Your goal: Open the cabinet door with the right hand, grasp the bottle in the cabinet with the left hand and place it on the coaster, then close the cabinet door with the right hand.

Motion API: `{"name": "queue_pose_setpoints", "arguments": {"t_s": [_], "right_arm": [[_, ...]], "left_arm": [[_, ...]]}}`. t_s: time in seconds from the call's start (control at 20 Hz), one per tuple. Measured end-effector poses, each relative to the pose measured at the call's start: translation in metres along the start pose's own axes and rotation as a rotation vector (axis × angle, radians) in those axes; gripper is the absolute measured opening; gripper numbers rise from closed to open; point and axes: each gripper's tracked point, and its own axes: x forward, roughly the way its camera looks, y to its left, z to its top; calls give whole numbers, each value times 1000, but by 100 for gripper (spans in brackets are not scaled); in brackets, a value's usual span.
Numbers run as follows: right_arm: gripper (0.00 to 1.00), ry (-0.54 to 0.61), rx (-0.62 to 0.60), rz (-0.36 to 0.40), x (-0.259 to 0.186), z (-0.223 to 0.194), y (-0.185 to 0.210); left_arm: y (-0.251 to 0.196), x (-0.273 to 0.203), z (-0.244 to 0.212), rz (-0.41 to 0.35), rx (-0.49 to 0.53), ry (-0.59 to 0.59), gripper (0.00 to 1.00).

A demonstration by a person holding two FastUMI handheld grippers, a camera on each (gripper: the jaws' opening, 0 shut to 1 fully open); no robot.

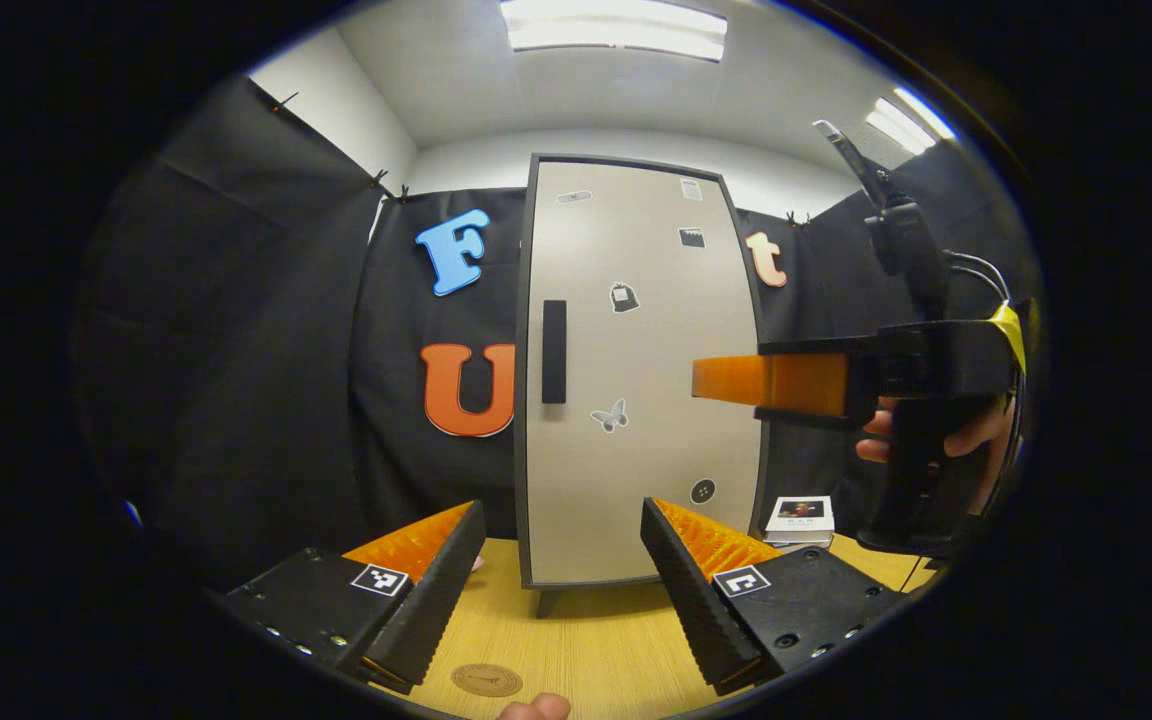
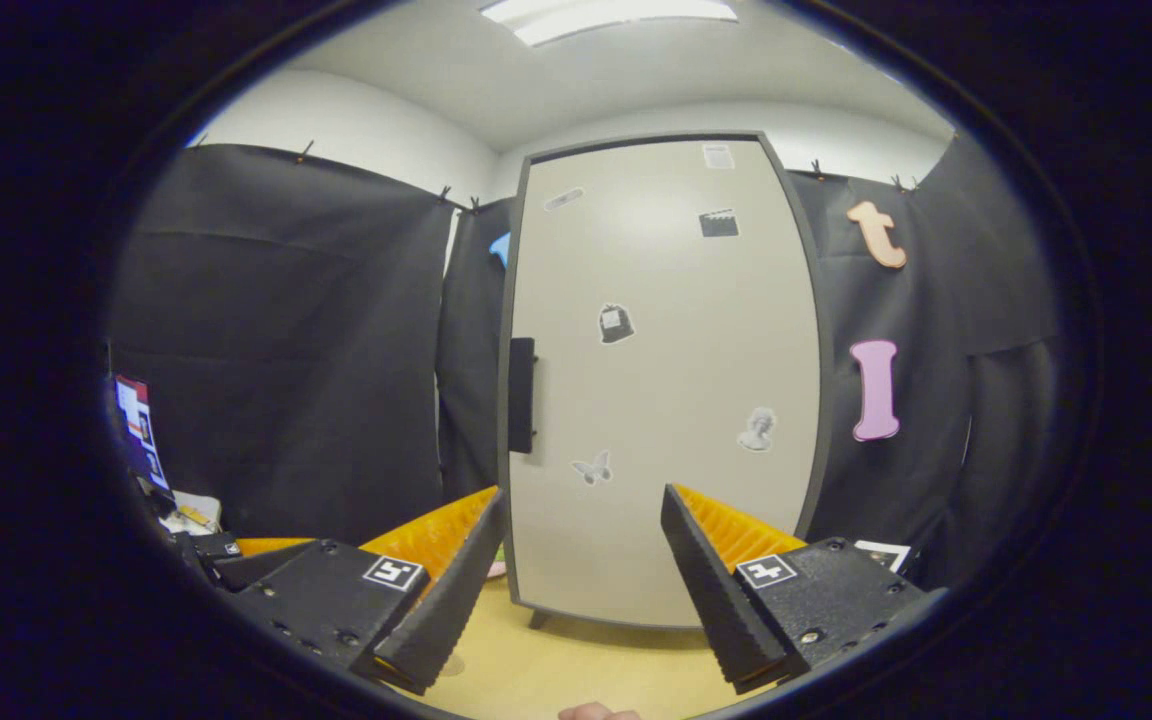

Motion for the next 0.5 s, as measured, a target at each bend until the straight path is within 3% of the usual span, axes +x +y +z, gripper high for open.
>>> {"name": "queue_pose_setpoints", "arguments": {"t_s": [0.5], "right_arm": [[99,22,-14,80,71,7,34]], "left_arm": [[15,-4,-5,31,-6,13,95]]}}
